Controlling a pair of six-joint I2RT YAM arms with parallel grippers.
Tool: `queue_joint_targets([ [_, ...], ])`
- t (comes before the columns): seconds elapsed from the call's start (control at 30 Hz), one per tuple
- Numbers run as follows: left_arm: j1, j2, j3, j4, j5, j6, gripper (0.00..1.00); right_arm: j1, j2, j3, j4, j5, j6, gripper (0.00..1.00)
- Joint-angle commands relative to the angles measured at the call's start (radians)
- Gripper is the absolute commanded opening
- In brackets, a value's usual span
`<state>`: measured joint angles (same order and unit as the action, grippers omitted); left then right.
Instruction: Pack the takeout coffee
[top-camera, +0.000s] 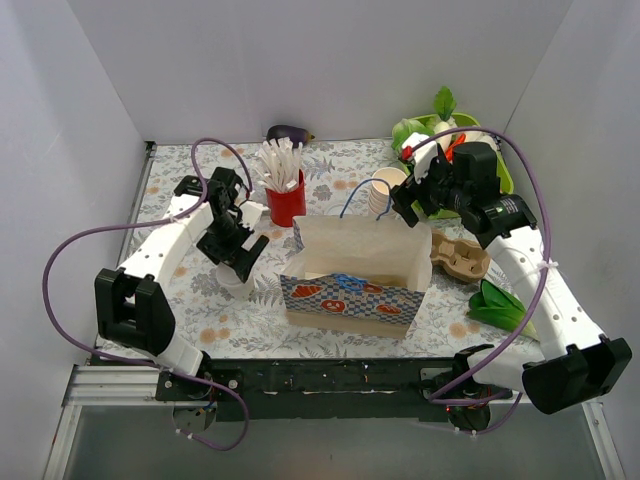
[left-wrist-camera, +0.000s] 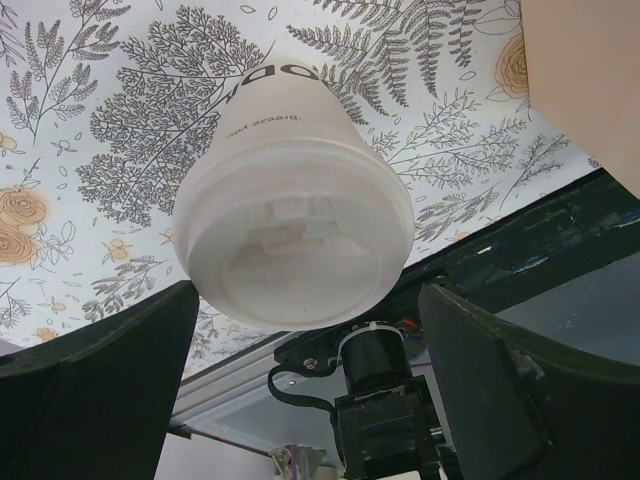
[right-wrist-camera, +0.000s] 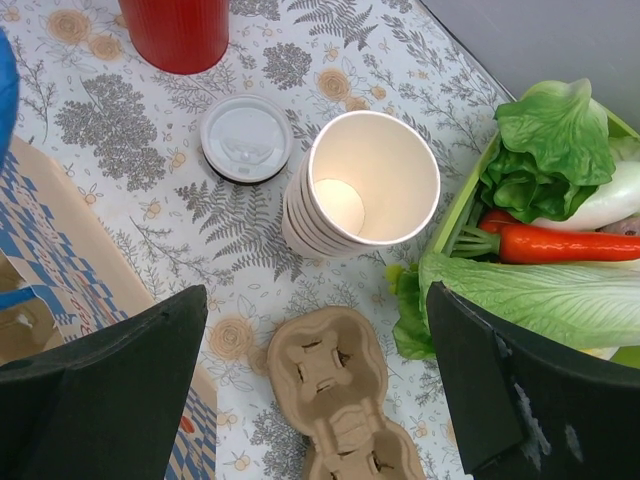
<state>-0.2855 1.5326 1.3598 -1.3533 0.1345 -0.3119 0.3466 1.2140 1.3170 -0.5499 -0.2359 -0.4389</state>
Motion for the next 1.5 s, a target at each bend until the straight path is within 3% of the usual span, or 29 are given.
queue_joint_targets([
  [0.0,-0.004,0.014,0.047,-0.027,0.004,-0.006,0.92,-0.006,-0.039,-0.009,0.028,-0.002,0.011,0.98],
  [1.27,-0.083,0.034,-0.013,0.019,-0.113,-0.001,0.81,-0.011,-0.024,-0.029,0.041,0.001,0.002,0.98],
  [1.47,-0.087,0.029,-0.013,0.019,-0.116,-0.010,0.69,-0.012,-0.022,-0.022,0.036,0.003,0.002,0.98],
])
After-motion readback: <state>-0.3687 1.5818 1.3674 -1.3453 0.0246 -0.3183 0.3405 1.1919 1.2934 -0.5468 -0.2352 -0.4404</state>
